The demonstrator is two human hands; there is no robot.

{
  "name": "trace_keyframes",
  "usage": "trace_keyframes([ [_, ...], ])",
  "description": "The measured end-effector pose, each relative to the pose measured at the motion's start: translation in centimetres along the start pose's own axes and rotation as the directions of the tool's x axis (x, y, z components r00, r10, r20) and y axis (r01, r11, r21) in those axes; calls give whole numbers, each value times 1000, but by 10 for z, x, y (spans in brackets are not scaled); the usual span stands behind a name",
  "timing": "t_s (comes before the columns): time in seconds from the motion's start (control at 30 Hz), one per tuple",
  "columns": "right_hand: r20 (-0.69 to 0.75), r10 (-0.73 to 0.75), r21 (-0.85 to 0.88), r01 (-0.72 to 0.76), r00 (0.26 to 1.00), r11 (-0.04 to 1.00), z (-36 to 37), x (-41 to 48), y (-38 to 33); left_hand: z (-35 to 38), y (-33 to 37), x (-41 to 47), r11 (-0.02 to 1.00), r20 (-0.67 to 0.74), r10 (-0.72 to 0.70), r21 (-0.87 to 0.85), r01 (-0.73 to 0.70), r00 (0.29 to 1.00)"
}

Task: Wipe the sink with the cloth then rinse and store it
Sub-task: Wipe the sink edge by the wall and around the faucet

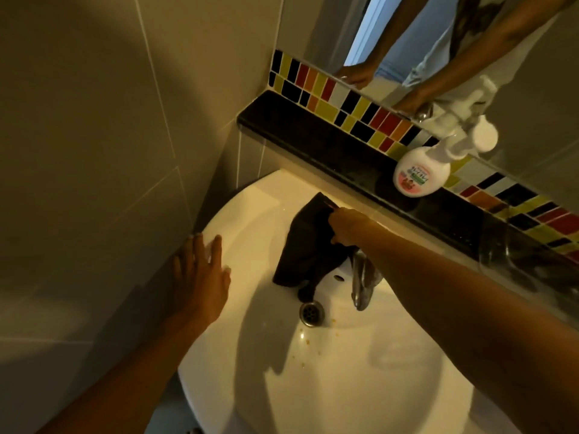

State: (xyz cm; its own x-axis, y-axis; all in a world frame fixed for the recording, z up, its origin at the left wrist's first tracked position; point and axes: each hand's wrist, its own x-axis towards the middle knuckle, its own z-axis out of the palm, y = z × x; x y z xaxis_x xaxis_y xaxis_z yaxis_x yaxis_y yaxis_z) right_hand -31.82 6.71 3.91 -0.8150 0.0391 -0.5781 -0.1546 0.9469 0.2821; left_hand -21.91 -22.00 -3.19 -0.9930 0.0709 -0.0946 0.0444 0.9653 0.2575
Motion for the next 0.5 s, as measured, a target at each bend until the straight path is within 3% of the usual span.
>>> trace_keyframes([
  [0.13, -2, -105, 82, 105, 994, 991, -11, 5, 38, -15, 64, -18, 951, -26, 208, -228, -208, 978],
  [0.27, -57, -138, 329, 149, 989, 933, 2, 10, 63, -35, 136, -24, 828, 90, 253, -535, -168, 963],
  [0.33, -101, -122, 626, 159, 987, 763, 17, 15, 74, -41, 164, -21, 764, 129, 257, -634, -119, 958],
  [0.4, -132, -106, 904, 164, 985, 395, 33, 9, 85, -46, 184, -17, 717, 156, 243, -694, -69, 957],
  [0.43, -184, -102, 930, 207, 978, 303, 42, 2, 88, -47, 192, -15, 714, 168, 241, -698, -57, 956],
  [0.5, -324, -83, 899, 334, 943, 283, 58, -4, 92, -51, 207, -13, 735, 169, 269, -673, -88, 948],
])
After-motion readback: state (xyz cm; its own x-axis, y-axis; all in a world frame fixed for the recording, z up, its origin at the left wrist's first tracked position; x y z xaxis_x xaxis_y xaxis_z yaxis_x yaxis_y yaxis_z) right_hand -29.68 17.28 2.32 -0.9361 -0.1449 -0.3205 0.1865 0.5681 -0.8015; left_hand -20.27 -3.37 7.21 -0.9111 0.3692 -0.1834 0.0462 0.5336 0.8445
